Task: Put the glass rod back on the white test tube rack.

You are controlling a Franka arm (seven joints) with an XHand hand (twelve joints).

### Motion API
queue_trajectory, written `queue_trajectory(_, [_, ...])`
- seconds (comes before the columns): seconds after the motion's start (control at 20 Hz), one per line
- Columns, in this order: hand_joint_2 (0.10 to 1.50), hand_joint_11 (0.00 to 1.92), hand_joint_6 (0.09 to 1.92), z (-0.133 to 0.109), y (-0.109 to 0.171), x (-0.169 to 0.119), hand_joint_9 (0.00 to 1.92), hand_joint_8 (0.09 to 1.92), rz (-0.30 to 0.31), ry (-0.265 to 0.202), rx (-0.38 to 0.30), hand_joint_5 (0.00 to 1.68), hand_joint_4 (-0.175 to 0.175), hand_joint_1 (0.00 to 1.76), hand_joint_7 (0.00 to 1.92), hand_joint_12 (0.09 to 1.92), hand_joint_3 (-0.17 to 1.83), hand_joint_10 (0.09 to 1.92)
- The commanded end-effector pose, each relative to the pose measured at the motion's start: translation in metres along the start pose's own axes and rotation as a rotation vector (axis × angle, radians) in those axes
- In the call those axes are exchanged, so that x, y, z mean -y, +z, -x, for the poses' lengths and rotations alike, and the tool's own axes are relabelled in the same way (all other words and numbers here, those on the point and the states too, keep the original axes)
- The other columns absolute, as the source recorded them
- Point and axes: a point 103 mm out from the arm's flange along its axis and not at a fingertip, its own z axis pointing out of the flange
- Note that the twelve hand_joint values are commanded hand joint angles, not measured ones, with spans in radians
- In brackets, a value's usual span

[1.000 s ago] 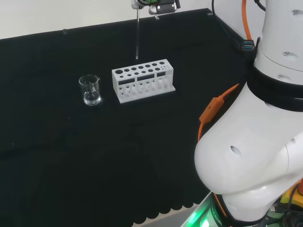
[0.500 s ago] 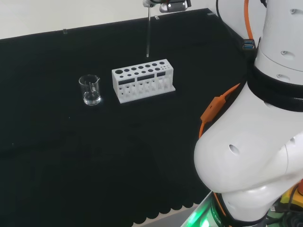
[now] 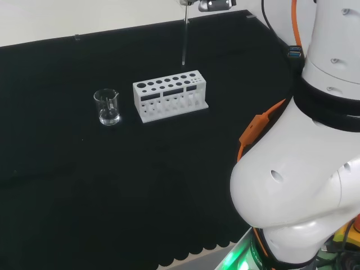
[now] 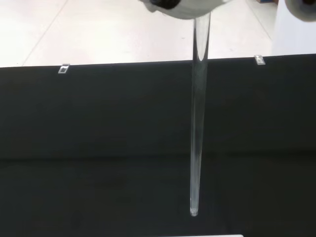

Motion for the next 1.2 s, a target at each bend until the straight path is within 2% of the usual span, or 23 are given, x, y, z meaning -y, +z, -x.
queue_trajectory(0.05, [1.03,1.58,0.09,0.016,0.002,0.002,1.84,0.35,-0.009,0.023,0.004,1.45,-0.175,1.33,1.49,0.63,-0.17,0.15])
queue_trajectory(0.45, [1.03,1.58,0.09,0.032,-0.006,0.012,1.84,0.35,0.005,0.052,0.001,1.45,-0.175,1.33,1.49,0.63,-0.17,0.15])
queue_trajectory(0.8, [1.03,1.58,0.09,0.034,-0.011,0.017,1.84,0.35,0.016,0.057,-0.006,1.45,-0.175,1.33,1.49,0.63,-0.17,0.15])
queue_trajectory(0.95, [1.03,1.58,0.09,0.033,-0.016,0.028,1.84,0.35,0.037,0.058,0.004,1.45,-0.175,1.33,1.49,0.63,-0.17,0.15])
queue_trajectory(1.2, [1.03,1.58,0.09,0.035,-0.02,0.034,1.84,0.35,0.018,0.062,0.006,1.45,-0.175,1.33,1.49,0.63,-0.17,0.15])
